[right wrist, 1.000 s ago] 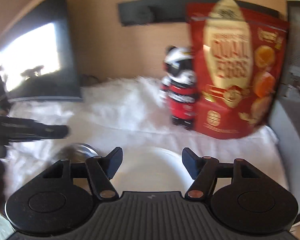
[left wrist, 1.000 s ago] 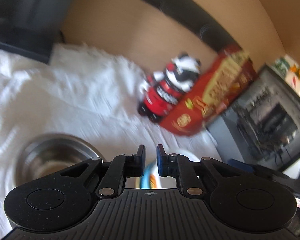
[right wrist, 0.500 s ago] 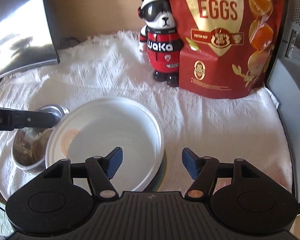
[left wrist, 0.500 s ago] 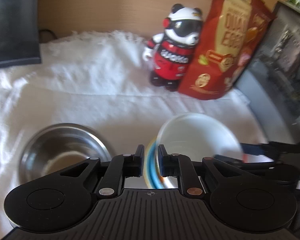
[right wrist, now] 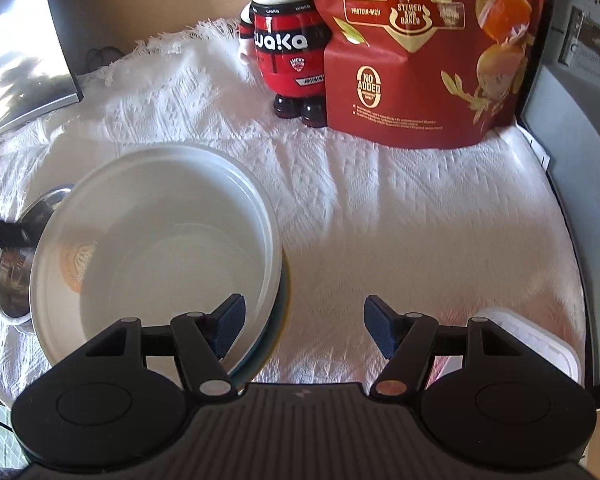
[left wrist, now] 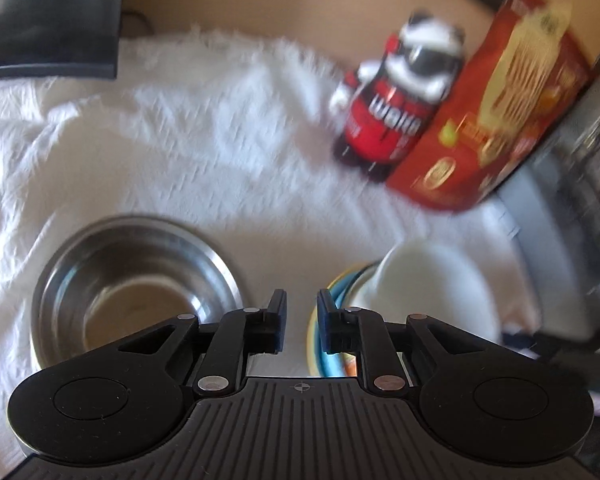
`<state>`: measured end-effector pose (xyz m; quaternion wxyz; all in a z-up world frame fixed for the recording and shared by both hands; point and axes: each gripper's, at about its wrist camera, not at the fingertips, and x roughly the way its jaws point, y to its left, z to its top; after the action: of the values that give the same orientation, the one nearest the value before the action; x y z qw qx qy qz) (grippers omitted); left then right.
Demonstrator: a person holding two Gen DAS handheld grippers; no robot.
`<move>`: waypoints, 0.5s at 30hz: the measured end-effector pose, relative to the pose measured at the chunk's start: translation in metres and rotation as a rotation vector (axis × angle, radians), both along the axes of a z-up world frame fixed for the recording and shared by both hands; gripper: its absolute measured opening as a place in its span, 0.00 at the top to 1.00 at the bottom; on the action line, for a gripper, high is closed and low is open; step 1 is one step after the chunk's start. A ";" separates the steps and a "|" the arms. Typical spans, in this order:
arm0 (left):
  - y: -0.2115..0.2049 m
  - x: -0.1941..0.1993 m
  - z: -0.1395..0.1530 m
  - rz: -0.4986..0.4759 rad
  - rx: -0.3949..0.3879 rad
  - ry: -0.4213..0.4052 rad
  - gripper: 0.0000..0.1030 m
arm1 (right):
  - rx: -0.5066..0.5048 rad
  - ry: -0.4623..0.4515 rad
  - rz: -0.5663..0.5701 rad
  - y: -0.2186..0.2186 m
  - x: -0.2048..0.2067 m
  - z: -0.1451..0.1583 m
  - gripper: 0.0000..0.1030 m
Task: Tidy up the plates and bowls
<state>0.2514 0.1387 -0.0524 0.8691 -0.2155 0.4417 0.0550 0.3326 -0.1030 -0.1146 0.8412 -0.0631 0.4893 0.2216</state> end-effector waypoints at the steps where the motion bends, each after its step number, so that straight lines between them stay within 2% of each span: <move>1: 0.002 -0.002 0.006 -0.005 -0.022 -0.026 0.83 | 0.000 0.001 0.000 0.000 0.000 0.000 0.36; 4: -0.005 0.000 0.020 -0.078 -0.058 -0.075 0.82 | -0.002 -0.006 0.001 0.001 -0.002 0.002 0.36; 6: -0.016 0.004 0.024 -0.132 -0.052 -0.084 0.82 | 0.003 -0.010 0.005 0.002 -0.003 0.005 0.36; 11: -0.040 0.013 0.012 -0.182 0.049 -0.031 0.82 | 0.034 -0.021 0.024 0.008 -0.007 0.015 0.36; 15: -0.043 0.014 -0.002 -0.190 0.078 0.018 0.82 | 0.068 -0.021 0.047 0.016 -0.015 0.020 0.36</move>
<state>0.2656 0.0960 -0.0543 0.8743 -0.1378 0.4653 -0.0087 0.3181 -0.0869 -0.0948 0.8424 -0.0484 0.4711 0.2571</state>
